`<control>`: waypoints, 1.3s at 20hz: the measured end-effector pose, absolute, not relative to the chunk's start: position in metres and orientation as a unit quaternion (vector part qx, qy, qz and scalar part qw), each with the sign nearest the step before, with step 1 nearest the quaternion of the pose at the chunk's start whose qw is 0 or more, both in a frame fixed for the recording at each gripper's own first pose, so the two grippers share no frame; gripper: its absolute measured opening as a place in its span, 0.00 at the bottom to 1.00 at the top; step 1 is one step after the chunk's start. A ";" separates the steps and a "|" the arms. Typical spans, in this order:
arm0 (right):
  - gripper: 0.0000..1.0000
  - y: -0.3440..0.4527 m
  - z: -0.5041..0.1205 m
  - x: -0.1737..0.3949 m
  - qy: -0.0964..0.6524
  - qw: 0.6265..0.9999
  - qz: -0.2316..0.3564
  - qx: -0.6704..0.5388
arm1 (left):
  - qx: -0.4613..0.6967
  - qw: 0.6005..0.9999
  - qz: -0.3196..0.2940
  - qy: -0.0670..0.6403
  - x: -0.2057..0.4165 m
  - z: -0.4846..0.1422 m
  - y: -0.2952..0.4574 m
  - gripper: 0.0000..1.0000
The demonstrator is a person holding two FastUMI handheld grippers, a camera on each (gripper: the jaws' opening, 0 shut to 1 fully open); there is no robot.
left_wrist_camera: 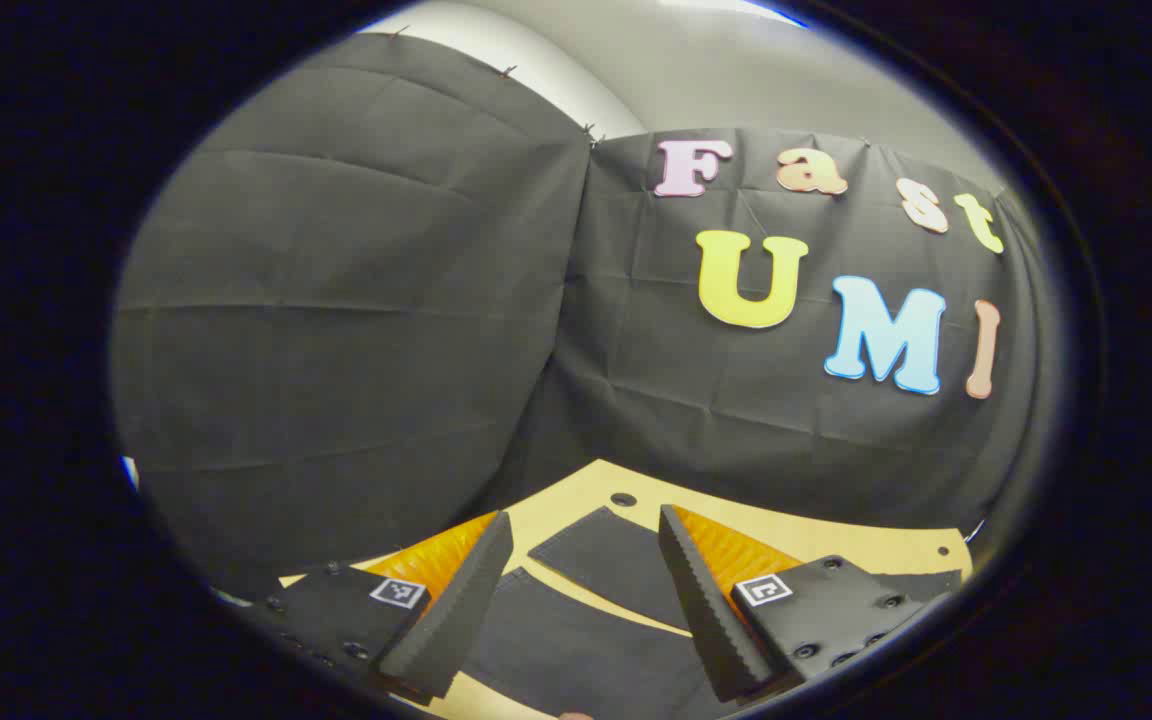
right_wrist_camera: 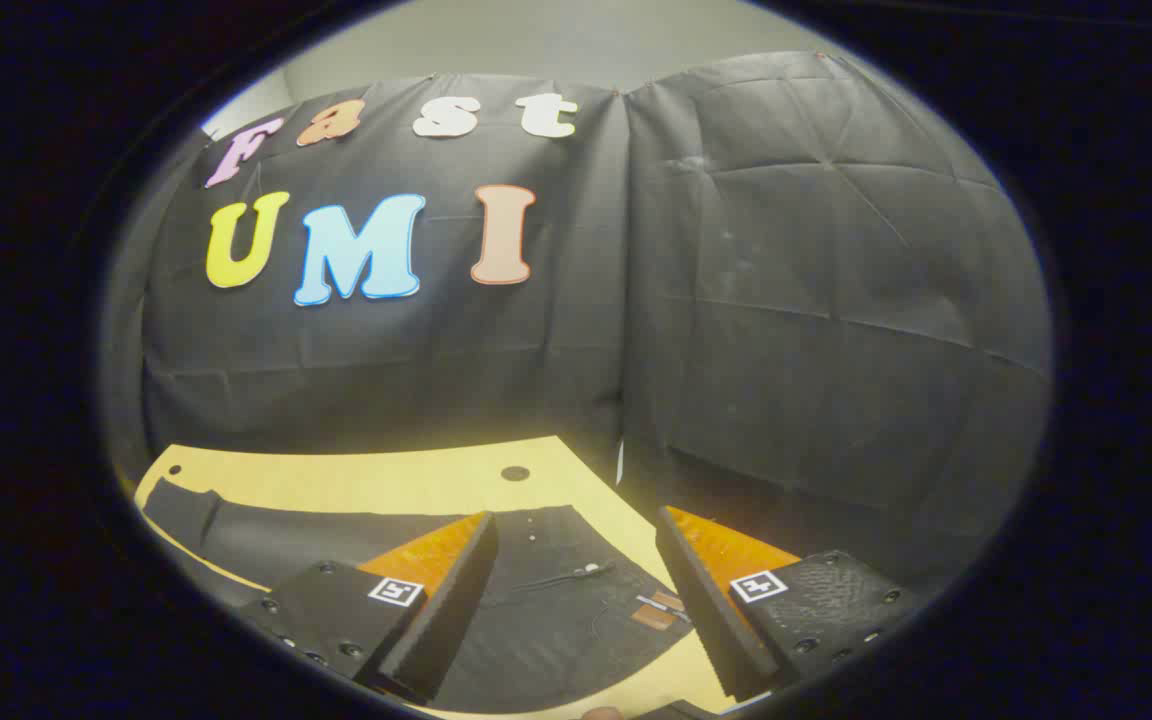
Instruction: Grasp the waist and the cuffs of the jeans and fold them to make the two legs overlap; first hold the waist and fold one-third of the jeans toward the cuffs, then hold the cuffs and fold the remaining one-third in the same direction to finish folding.
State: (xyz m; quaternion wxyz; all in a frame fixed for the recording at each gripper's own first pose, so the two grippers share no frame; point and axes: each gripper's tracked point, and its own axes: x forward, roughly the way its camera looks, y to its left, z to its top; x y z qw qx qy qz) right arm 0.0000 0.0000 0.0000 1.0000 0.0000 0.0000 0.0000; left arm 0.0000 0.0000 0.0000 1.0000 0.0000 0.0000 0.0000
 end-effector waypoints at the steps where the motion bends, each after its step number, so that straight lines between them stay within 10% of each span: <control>1: 0.95 0.006 0.006 -0.001 -0.011 1.000 0.008 -0.005 | 0.008 1.000 -0.002 -0.003 0.000 0.003 -0.002 0.96; 26: 0.95 0.025 0.017 -0.010 -0.037 0.999 0.031 -0.024 | 0.018 1.000 -0.016 0.008 -0.013 -0.012 -0.003 0.96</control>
